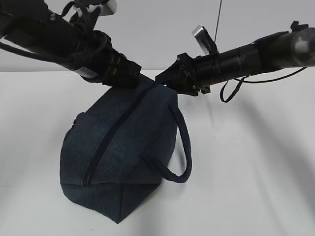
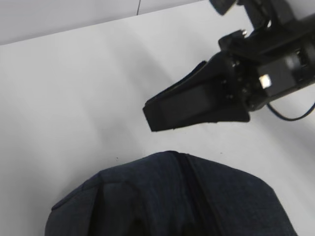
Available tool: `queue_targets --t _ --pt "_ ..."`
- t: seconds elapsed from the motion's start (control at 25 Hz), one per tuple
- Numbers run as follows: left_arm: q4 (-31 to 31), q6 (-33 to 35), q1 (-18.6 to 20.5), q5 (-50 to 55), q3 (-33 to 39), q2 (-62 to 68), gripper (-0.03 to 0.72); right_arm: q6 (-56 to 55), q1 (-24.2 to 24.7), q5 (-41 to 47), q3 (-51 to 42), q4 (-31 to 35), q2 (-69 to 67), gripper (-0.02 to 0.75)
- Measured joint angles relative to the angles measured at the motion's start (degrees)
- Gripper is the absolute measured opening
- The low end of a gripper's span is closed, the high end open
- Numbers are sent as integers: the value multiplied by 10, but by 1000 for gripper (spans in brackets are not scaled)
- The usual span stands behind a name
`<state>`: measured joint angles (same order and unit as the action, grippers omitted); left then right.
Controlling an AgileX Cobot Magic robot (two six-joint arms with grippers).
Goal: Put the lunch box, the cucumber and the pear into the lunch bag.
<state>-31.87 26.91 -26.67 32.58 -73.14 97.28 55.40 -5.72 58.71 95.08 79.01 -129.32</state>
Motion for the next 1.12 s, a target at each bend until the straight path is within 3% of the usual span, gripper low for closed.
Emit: queue_targets --t 0.24,0.44,0.68,0.72,0.76,0.84,1.12 --pt "15 0 1 -6 -1 10 315 10 0 -25 0 -28 54 445" --pt "47 0 3 -36 -2 10 473 -27 -1 -45 0 -157 108 446" --pt "52 0 33 -47 -2 -1 505 -169 -5 -58 0 -381 165 446" --pt "52 0 43 -45 -2 -4 506 -169 -5 -58 0 -381 165 446" --pt "52 0 53 -41 -2 -8 507 -229 -5 -53 0 -471 176 446" --pt "51 0 77 -26 -2 -11 508 -295 -5 -42 0 -553 185 445" --pt "62 0 157 26 -2 -14 508 -431 -5 0 0 -735 217 445"
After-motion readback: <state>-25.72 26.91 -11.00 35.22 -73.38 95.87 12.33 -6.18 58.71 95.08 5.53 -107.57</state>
